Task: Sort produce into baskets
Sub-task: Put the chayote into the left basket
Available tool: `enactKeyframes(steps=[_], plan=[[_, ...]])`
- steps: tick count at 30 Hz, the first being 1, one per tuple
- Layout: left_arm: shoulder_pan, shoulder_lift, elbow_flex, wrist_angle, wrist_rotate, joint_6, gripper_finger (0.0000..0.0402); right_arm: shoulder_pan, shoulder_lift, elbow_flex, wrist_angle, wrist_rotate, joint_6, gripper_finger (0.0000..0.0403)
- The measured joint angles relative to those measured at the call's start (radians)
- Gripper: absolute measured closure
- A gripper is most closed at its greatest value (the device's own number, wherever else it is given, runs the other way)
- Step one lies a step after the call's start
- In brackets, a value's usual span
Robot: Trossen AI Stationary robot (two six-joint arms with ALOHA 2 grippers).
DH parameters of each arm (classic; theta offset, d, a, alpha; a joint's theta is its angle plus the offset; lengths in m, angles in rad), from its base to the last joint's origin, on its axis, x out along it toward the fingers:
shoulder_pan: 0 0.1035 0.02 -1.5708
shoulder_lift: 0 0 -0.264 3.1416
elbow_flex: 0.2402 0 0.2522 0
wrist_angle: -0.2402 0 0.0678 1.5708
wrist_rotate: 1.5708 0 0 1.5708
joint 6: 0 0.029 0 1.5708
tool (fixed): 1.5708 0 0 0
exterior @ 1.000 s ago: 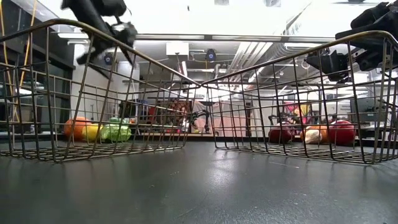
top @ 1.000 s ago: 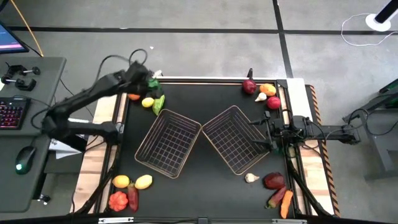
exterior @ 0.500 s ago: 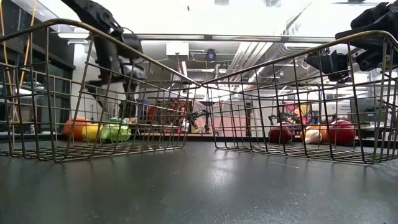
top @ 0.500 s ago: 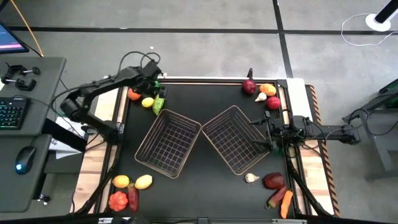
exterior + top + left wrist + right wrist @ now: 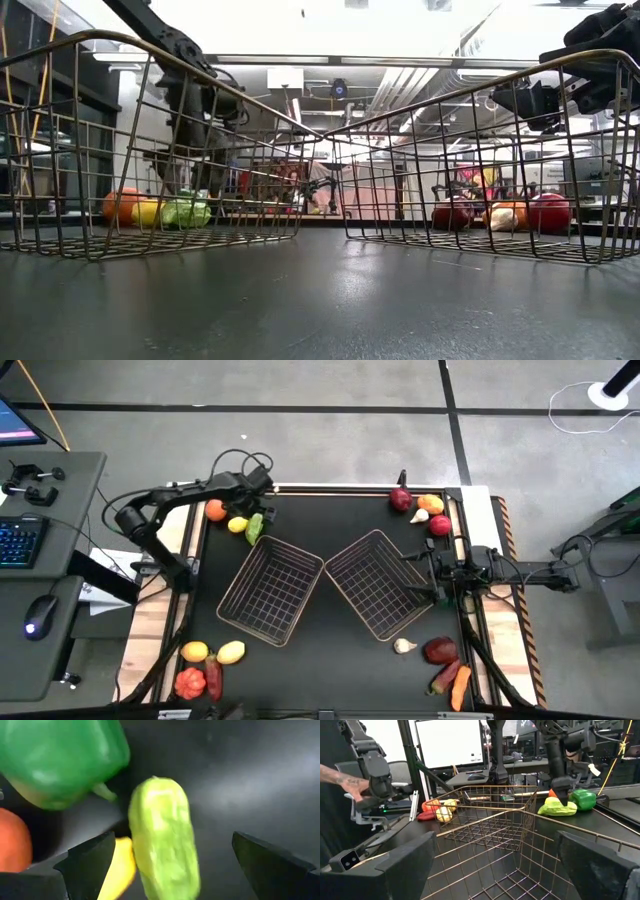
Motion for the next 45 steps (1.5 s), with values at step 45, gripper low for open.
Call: enactKeyframes(steps=[45], plan=[[-0.019,0.131,0.0,-0.009,-0.017,0.017,0.0155,0.0,0.0,0.0,0.0,0.0,0.0,0.0004]])
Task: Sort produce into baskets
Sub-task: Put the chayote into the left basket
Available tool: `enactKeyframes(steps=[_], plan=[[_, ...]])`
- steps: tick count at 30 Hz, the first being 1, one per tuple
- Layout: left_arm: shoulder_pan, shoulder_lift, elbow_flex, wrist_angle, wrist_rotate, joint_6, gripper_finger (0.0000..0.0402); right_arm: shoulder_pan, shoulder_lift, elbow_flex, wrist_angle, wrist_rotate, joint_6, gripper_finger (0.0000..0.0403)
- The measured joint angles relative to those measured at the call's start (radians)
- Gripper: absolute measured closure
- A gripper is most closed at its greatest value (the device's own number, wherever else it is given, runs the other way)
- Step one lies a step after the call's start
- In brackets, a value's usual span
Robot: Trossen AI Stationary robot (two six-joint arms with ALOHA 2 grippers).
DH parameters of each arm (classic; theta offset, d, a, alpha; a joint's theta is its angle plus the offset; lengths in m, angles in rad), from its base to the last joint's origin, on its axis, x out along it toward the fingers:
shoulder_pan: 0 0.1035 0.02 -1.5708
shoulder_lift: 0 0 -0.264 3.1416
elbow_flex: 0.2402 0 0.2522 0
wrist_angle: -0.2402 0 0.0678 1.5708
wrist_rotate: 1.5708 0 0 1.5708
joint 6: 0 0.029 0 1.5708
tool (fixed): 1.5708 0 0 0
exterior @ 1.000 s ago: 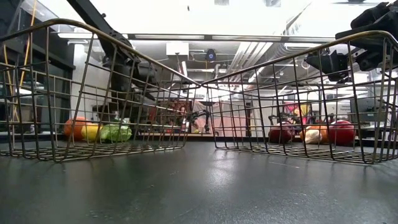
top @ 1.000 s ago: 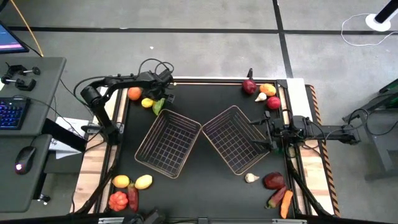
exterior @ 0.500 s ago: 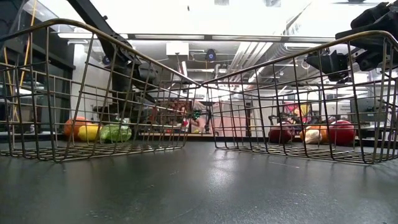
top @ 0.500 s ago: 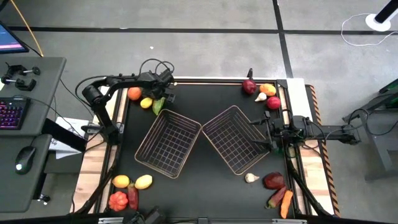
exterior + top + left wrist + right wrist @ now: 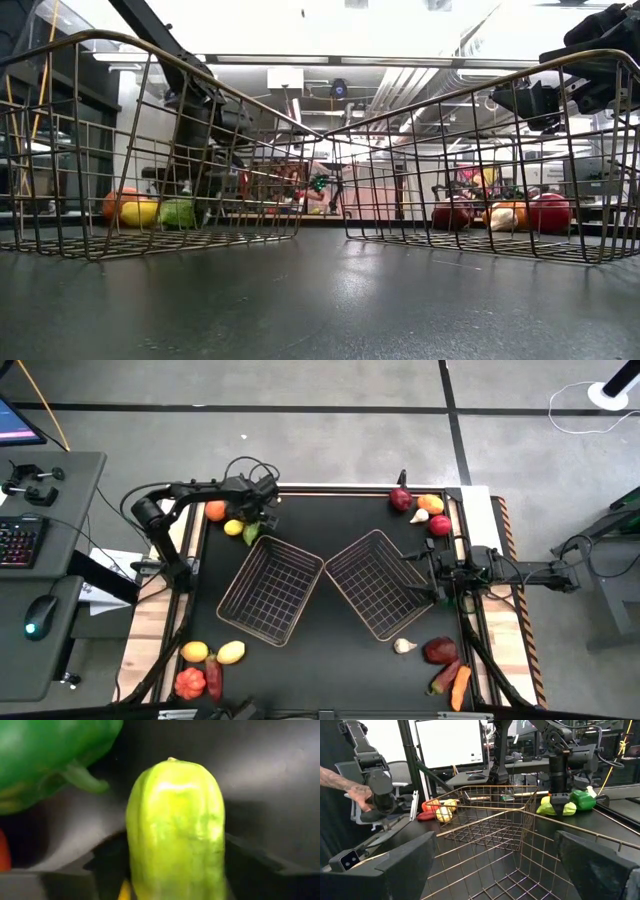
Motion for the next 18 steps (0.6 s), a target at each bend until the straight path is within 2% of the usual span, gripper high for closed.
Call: enactKeyframes(steps=[3,11,14,18], plan=[[-0.012,-0.051,0.0,0.002,0.0,0.016,0.0218,0.0,0.0,0.0,0.0,0.0,0.0,0.0004],[-0.035,-0.346,0.065,0.01,0.025,0.026,0.0221,0.0,0.0,0.0,0.0,0.0,0.0,0.0004],[-0.105,-0.492,0.069,0.062,0.11,0.029,0.0221,0.0,0.0,0.0,0.0,0.0,0.0,0.0004],[-0.277,-0.643,0.069,0.077,0.154,0.022,0.022,0.0,0.0,0.0,0.0,0.0,0.0,0.0004]])
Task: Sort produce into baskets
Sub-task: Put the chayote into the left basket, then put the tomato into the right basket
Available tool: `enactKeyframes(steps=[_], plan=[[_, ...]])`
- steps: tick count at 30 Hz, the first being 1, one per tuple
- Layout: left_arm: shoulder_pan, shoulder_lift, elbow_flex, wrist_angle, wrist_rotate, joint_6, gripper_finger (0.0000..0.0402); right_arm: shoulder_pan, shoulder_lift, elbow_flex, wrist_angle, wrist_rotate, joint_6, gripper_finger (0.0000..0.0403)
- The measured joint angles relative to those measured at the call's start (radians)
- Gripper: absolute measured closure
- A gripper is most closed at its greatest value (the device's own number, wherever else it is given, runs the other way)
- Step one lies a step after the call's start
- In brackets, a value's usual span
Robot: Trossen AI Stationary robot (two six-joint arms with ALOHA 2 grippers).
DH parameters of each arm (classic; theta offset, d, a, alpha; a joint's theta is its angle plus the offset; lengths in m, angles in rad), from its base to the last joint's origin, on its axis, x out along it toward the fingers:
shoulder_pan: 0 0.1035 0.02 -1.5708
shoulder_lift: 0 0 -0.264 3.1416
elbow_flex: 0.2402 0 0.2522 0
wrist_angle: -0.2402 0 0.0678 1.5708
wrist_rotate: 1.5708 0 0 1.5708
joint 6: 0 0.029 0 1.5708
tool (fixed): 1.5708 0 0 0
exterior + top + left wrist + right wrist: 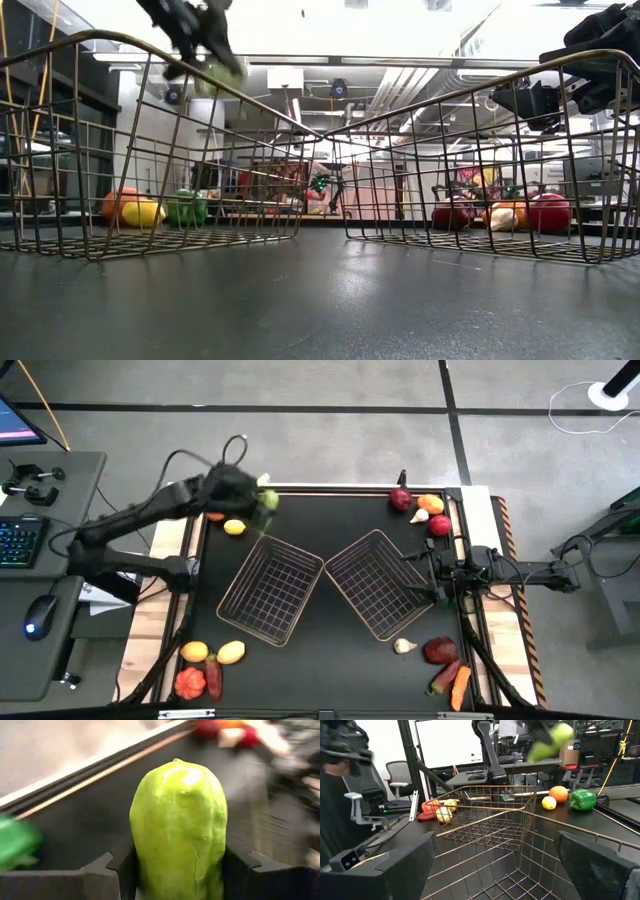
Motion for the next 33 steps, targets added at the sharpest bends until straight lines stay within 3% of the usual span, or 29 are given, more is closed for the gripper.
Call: enactKeyframes(steps=[6,11,15,24,33], plan=[[-0.348,-0.09,-0.069,0.007,-0.004,-0.089,0.0201,0.0,0.0,0.0,0.0,0.0,0.0,0.0004],[-0.492,-0.071,-0.134,0.026,-0.027,-0.203,0.019,0.0,0.0,0.0,0.0,0.0,0.0,0.0004],[-0.498,-0.034,-0.135,0.054,-0.014,-0.215,0.0166,0.0,0.0,0.0,0.0,0.0,0.0,0.0004],[-0.451,-0.005,-0.134,0.136,0.13,-0.138,0.01,0.0,0.0,0.0,0.0,0.0,0.0,0.0004],[-0.371,-0.041,-0.085,0.125,0.111,-0.071,0.009,0.0,0.0,0.0,0.0,0.0,0.0,0.0004]])
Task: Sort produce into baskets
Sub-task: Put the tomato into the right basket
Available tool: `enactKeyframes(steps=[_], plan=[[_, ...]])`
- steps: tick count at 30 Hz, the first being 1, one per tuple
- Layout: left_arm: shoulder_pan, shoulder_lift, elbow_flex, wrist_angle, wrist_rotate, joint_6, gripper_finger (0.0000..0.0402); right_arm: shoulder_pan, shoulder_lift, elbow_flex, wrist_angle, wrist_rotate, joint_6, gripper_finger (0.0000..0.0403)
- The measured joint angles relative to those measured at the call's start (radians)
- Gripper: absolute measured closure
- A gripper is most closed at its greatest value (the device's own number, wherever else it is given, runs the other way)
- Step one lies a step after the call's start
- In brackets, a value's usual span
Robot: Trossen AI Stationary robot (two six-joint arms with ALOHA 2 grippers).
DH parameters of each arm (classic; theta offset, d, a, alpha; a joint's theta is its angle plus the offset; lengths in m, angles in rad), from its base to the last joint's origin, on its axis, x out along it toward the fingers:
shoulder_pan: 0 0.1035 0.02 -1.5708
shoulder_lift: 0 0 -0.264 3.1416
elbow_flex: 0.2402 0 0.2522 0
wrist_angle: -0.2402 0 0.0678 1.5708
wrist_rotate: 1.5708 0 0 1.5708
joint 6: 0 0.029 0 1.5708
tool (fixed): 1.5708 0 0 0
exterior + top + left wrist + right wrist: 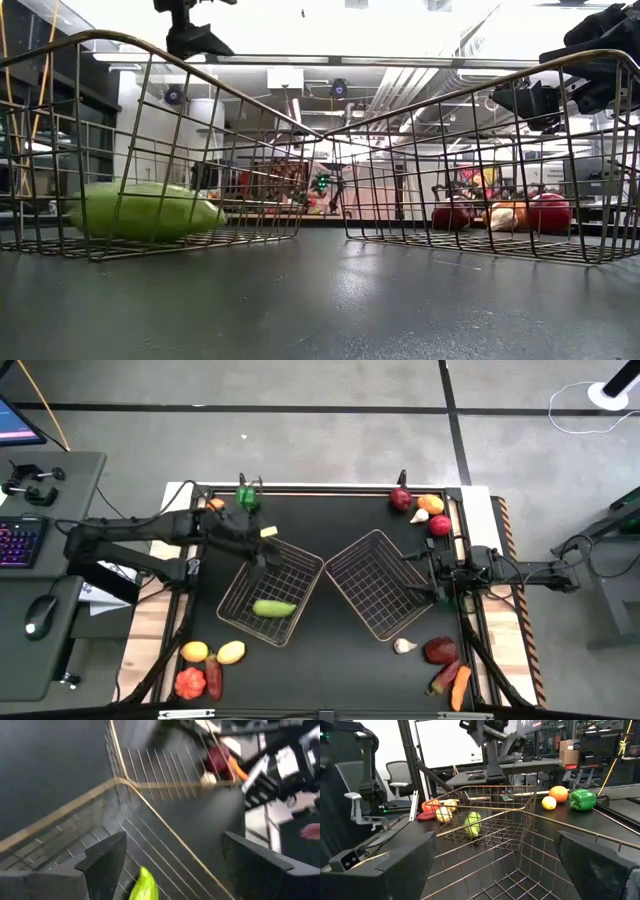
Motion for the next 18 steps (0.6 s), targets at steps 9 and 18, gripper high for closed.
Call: enactKeyframes(steps=[9,18], plan=[[0.137,-0.065,0.054,0.106,-0.108,0.055,0.009,0.0,0.0,0.0,0.0,0.004,-0.009,0.0004],[0.189,-0.102,0.055,0.194,-0.097,0.005,0.009,0.0,-0.001,0.004,0.109,0.187,-0.122,0.0004]])
